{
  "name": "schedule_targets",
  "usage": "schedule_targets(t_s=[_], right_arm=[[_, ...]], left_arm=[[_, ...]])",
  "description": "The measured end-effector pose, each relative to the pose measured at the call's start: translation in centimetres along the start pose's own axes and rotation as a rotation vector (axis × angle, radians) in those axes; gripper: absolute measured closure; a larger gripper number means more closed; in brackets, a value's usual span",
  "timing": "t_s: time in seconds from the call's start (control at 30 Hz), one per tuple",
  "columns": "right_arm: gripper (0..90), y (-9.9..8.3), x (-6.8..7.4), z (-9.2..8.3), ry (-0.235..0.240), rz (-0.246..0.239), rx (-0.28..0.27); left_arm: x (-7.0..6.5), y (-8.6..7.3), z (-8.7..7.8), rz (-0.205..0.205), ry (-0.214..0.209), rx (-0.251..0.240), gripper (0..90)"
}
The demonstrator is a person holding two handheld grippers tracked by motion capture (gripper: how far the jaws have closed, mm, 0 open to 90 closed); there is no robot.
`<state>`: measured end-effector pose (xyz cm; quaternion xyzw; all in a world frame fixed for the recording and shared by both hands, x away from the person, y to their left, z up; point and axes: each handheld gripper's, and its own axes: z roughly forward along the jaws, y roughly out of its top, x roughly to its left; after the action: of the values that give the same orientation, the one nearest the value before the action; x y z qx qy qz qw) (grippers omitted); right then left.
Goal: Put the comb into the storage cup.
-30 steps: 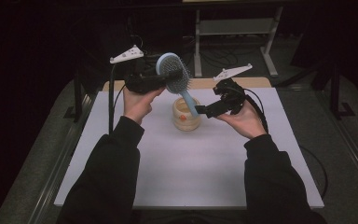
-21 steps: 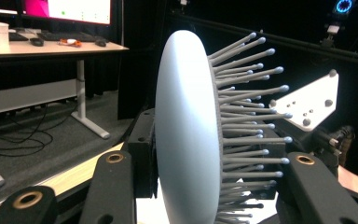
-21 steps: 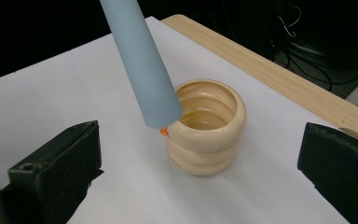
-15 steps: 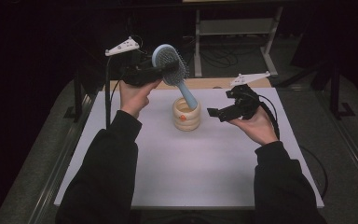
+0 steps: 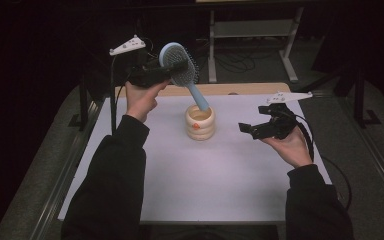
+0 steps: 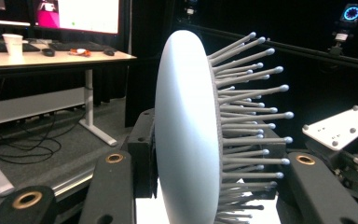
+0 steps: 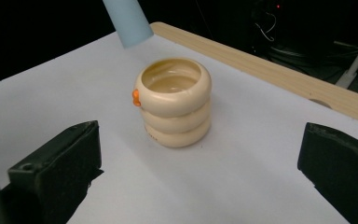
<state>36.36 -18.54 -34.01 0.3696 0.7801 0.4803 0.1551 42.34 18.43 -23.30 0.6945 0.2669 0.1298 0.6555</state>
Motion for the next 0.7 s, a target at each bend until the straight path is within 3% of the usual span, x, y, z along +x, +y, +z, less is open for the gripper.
schedule_targets(t_s=[0.7], right_arm=[[0.0, -4.6, -1.4, -2.8, -0.016, 0.06, -0.067]], left_arm=[[1.8, 0.0, 0.7, -0.002, 0.036, -0.023, 54.2]])
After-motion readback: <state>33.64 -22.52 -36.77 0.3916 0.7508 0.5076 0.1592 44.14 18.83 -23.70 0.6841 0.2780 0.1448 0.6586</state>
